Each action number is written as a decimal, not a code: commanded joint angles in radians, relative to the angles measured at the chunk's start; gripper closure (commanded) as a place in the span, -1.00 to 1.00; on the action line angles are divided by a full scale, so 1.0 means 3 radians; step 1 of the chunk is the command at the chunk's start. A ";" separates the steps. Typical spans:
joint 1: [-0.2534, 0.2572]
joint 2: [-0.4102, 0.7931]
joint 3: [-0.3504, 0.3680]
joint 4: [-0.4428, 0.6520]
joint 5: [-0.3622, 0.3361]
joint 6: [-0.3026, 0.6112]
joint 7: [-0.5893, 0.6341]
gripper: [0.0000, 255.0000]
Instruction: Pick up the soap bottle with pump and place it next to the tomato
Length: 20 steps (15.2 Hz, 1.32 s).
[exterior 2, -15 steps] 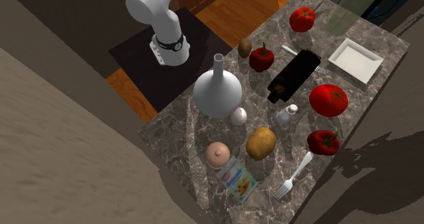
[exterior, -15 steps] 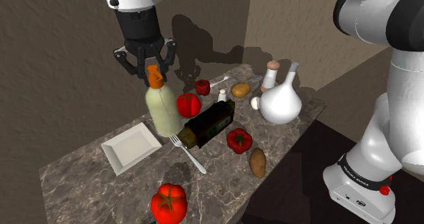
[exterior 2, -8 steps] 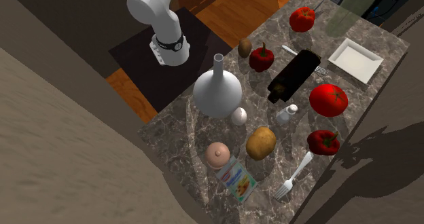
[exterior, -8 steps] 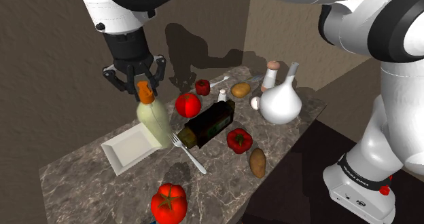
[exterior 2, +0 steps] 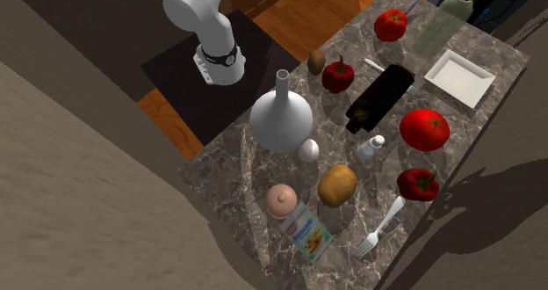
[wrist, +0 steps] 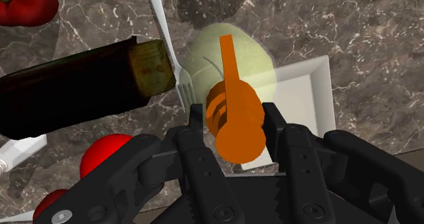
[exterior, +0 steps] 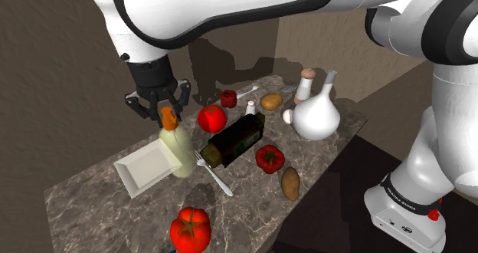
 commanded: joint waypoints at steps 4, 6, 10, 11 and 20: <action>-0.0031 -0.0009 -0.0005 -0.0243 -0.0001 0.0235 0.0008 1.00; -0.0040 -0.0009 -0.0008 -0.0334 -0.0003 0.0324 0.0013 1.00; -0.0055 0.0001 -0.0014 -0.0499 -0.0011 0.0497 0.0024 1.00; -0.0057 0.0006 -0.0016 -0.0537 -0.0014 0.0540 0.0027 1.00; -0.0064 0.0026 -0.0023 -0.0650 -0.0025 0.0671 0.0037 1.00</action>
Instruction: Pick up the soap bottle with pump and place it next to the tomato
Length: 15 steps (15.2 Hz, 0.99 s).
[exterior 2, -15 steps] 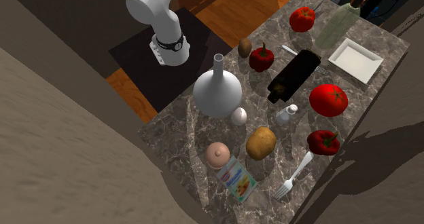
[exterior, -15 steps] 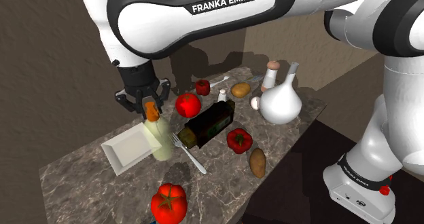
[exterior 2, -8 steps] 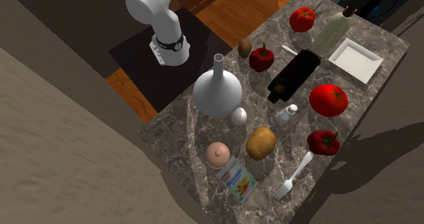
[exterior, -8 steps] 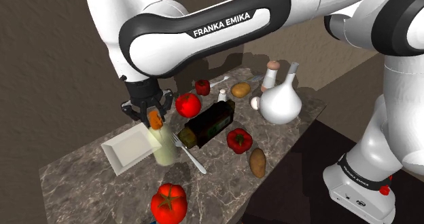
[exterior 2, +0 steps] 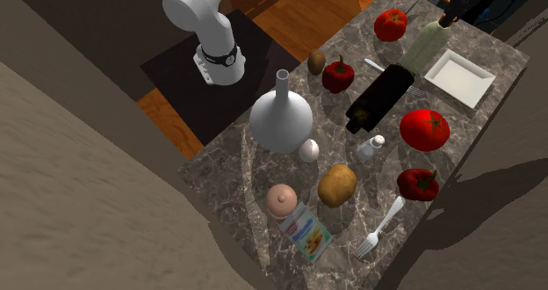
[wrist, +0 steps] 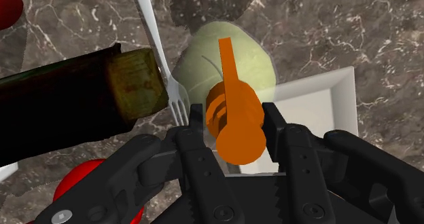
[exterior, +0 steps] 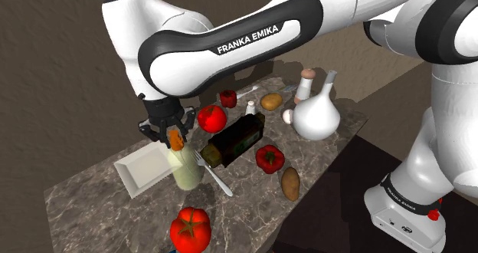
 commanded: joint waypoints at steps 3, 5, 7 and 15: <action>0.0000 -0.0001 0.0000 0.0000 0.0000 0.0001 0.0000 -1.00; 0.0000 -0.0001 0.0000 0.0000 0.0000 0.0001 0.0000 -1.00; 0.0000 -0.0001 0.0000 0.0000 0.0000 0.0001 0.0000 -1.00; 0.0034 -0.0029 0.0015 0.0387 0.0022 -0.0407 -0.0027 -1.00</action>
